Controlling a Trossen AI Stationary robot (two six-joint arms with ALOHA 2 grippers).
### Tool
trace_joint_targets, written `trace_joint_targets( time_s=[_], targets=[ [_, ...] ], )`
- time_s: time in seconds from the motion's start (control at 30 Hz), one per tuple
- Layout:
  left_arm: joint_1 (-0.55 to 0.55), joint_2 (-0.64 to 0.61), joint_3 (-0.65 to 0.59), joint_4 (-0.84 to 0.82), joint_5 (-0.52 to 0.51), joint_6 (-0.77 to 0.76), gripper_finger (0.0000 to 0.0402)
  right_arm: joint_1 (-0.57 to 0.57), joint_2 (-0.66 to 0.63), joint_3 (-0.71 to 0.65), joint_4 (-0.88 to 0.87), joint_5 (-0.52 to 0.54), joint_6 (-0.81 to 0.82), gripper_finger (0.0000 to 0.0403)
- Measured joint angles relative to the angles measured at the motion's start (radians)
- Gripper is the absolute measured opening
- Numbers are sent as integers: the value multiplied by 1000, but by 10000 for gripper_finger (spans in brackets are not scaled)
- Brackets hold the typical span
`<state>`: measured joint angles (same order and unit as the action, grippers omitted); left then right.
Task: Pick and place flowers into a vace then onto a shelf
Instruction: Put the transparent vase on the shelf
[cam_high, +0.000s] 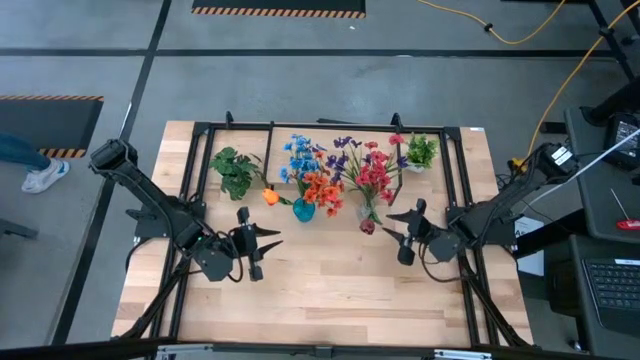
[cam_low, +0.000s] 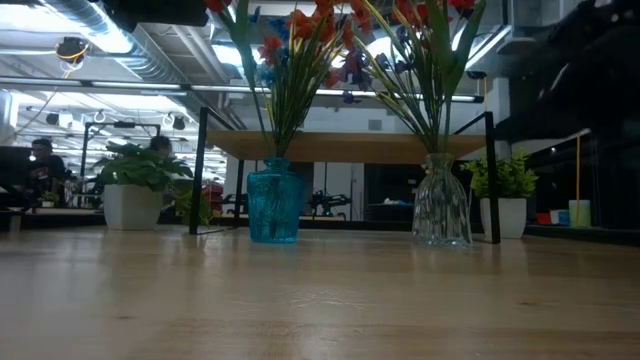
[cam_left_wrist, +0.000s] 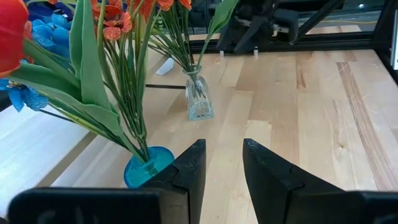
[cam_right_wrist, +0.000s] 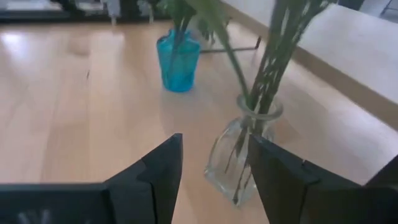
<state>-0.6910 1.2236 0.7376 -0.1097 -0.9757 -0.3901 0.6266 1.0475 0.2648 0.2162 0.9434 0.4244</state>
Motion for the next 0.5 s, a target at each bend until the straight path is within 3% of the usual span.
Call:
trace_joint_targets(
  time_s=[0.17, 0.5],
  targets=[
    [0, 0, 0, 0, 0, 0, 100, -51, 21, -110, 263, -3, -71, 185],
    [1, 1, 0, 0, -1, 1, 100, -128, 109, -129, 367, -29, -69, 185]
  ],
)
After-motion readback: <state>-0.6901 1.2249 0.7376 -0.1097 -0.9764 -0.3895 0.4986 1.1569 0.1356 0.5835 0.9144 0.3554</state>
